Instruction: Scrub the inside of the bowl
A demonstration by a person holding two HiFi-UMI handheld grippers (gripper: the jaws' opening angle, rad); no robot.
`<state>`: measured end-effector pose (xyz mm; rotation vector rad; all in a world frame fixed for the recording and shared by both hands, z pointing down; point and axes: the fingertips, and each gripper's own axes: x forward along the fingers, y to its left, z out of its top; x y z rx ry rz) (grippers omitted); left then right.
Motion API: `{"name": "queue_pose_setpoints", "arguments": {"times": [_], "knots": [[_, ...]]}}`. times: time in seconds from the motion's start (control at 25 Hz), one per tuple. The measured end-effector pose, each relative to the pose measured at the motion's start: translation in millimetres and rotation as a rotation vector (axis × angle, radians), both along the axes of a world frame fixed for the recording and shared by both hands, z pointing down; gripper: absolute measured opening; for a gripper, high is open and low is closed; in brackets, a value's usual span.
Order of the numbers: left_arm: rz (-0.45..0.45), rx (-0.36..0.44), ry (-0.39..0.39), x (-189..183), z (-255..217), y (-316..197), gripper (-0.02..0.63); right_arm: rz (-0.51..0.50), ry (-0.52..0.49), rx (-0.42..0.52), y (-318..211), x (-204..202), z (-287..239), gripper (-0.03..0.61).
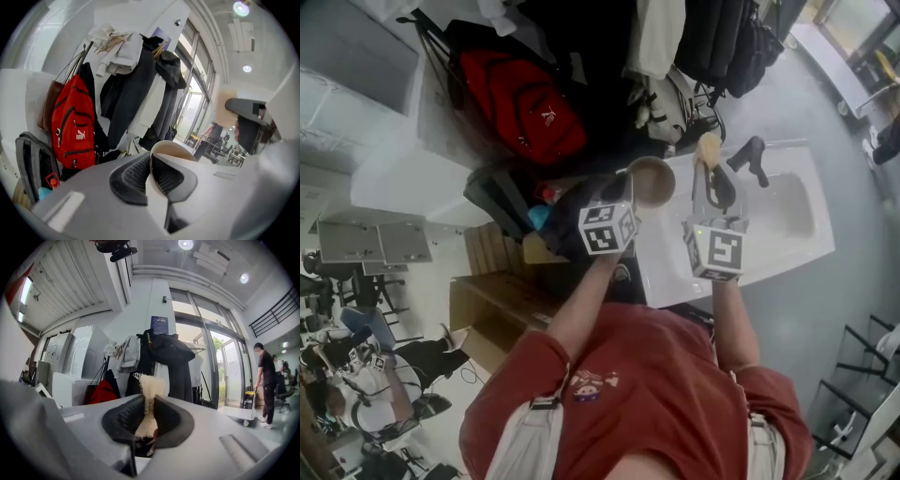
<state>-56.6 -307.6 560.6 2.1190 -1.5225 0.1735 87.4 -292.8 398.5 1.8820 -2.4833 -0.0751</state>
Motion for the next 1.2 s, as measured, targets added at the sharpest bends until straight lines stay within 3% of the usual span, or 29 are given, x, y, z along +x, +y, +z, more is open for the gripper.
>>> {"name": "queue_pose_setpoints", "arguments": {"times": [0.48, 0.72, 1.0, 1.2], "knots": [[-0.035, 0.327, 0.007, -2, -123, -7, 0.023, 0.023, -0.016, 0.030, 2, 9, -11, 0.049], [-0.034, 0.475, -0.036, 1, -172, -1, 0.023, 0.025, -0.023, 0.047, 4, 9, -18, 0.049], [-0.020, 0.519, -0.109, 9, -178, 0, 0.023, -0.031, -0.051, 0.103, 14, -2, -49, 0.049], [-0.013, 0.531, -0.114, 14, -184, 1, 0.023, -0.103, -0.035, 0.122, 21, -18, -61, 0.049]]}}
